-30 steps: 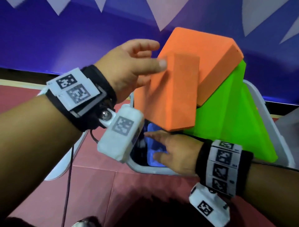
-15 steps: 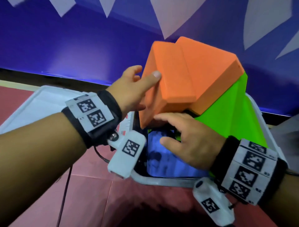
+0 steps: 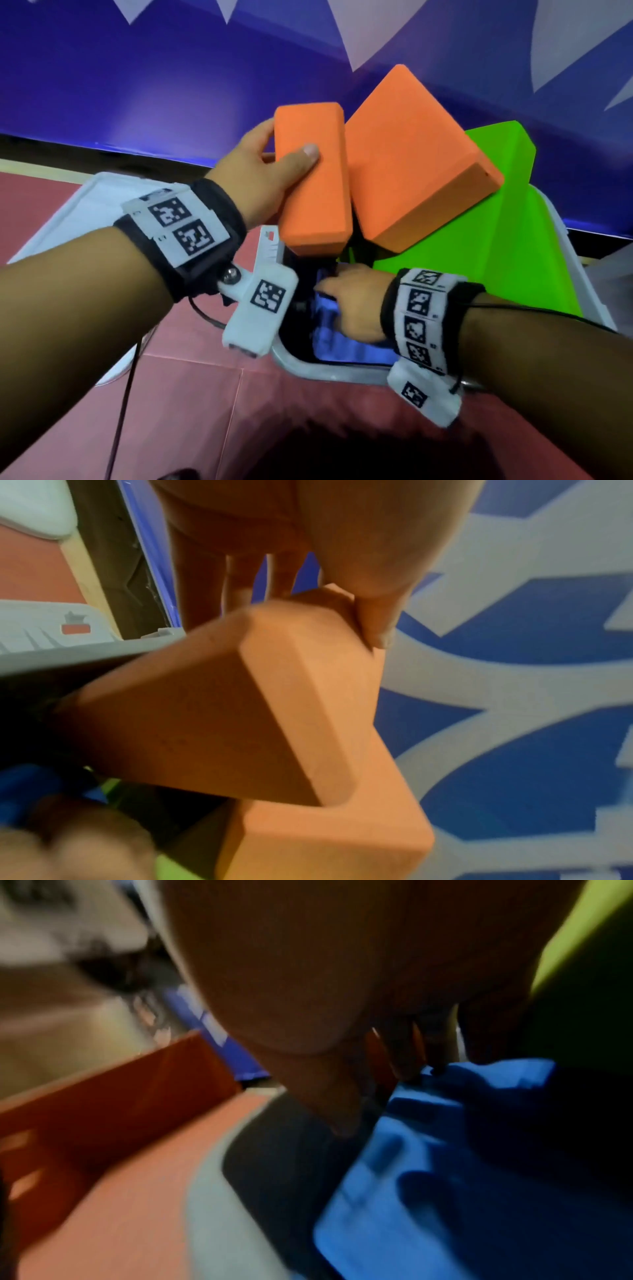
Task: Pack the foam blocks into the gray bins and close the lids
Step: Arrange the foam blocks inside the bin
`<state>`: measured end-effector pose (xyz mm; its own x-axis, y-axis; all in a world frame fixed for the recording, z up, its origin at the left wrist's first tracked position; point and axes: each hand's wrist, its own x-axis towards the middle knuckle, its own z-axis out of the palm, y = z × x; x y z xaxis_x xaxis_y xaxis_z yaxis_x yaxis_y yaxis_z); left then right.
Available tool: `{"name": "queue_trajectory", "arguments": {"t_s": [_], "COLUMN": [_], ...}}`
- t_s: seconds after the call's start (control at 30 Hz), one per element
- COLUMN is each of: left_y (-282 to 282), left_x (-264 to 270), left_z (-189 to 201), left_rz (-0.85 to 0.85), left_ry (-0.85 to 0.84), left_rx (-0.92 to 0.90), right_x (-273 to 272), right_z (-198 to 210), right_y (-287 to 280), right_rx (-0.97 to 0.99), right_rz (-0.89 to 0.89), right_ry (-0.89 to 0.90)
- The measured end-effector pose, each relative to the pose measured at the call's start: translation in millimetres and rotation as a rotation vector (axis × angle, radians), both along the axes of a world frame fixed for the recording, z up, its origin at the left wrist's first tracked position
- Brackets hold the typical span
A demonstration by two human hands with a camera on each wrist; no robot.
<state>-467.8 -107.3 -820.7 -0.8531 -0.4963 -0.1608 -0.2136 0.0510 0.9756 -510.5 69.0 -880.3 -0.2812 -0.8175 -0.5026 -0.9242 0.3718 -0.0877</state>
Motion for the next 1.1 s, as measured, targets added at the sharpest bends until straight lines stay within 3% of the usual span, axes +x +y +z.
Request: {"name": "queue_trajectory", "arguments": {"t_s": [0.17, 0.37, 0.57, 0.7, 0.83, 0.97, 1.1], "left_y": [-9.4, -17.4, -20.2, -20.6, -18.5, -18.5, -17.7], "left_x": [-5.3, -4.2, -7.4, -10.0, -5.9, -7.3, -15.0], "left_z": [1.2, -2.1, -0.1, -3.6, -9.0, 2.3, 4.1], "left_rz": [0.1, 0.092, 0.029, 0.012, -0.004, 0.059, 0.026], "left_ry": [-0.07, -0.027, -0.01, -0.034, -0.148, -0.063, -0.029], "left_rx": [0.082, 0.071, 0.042, 0.075, 0.107, 0.194, 0.234], "right_x": [-10.2, -9.2, -22.5, -18.5, -20.0, -21.6, -31.6], "right_z": [-11.1, -18.5, 19.9, -1.8, -17.8, 38.2, 99.9], "right_y": [-9.8, -15.8, 4.8, 11.1, -4.1, -13.2, 7.6], "right_rx": [0.144, 0.114, 0.113, 0.115, 0.117, 0.076, -0.093], "right_rz": [0.395, 0.516, 0.528, 0.474, 0.467, 0.397, 0.138], "right_ry": [0.159, 0.359, 0.391, 0.467, 0.405, 0.393, 0.472]}}
